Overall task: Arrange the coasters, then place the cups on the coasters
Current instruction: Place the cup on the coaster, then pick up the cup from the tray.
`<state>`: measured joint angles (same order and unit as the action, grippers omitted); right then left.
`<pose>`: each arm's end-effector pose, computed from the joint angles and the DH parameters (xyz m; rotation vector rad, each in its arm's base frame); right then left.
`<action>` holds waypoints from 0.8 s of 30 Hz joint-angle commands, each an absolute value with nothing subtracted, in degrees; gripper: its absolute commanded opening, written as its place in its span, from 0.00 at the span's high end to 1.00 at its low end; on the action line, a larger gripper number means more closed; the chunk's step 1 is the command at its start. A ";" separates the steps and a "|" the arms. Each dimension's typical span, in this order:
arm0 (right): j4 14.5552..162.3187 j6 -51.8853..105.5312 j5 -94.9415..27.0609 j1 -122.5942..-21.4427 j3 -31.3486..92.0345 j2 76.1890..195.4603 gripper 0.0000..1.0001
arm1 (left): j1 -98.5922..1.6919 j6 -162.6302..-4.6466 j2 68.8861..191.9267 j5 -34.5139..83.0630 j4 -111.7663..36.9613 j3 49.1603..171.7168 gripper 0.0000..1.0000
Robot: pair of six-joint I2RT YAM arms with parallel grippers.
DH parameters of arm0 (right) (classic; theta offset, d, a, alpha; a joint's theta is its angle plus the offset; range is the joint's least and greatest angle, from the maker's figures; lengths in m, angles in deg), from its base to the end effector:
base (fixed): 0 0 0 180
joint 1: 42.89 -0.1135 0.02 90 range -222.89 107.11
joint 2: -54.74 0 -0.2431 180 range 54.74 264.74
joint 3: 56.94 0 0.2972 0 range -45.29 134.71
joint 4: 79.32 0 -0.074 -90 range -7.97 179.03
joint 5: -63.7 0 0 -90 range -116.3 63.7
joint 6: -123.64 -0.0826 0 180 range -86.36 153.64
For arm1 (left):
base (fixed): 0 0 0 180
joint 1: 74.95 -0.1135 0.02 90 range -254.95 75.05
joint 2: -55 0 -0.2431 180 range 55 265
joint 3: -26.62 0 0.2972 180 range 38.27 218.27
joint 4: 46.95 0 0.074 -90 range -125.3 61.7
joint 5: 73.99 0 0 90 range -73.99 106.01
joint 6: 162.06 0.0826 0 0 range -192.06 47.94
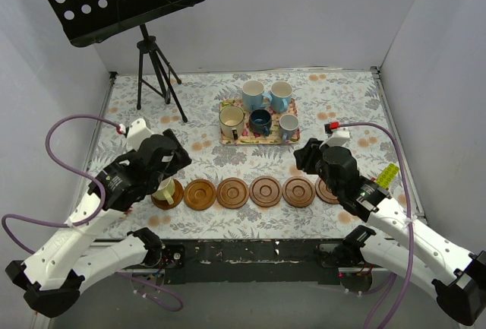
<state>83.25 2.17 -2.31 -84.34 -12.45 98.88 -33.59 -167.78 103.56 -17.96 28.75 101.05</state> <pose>0.2363 0.1639 0.2407 0.1283 1.8673 0.4959 0.1945 -0.1097 0.3165 -1.2783 1.9275 -0.5253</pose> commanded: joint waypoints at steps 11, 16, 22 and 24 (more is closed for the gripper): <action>72.77 20.18 -7.03 -79.20 5.67 110.02 0.48 | -49.51 -137.20 112.12 -0.11 0.31 103.48 0.10; 68.30 23.52 -14.25 -76.56 15.24 119.06 0.48 | -61.39 -134.11 114.85 12.65 -4.27 104.10 0.10; 65.30 26.60 -19.08 -74.28 26.24 129.00 0.48 | -68.53 -128.42 110.74 7.60 -6.90 98.14 0.10; 65.74 26.96 -22.15 -72.96 30.62 132.77 0.48 | -68.53 -125.68 108.18 4.16 -9.88 94.63 0.10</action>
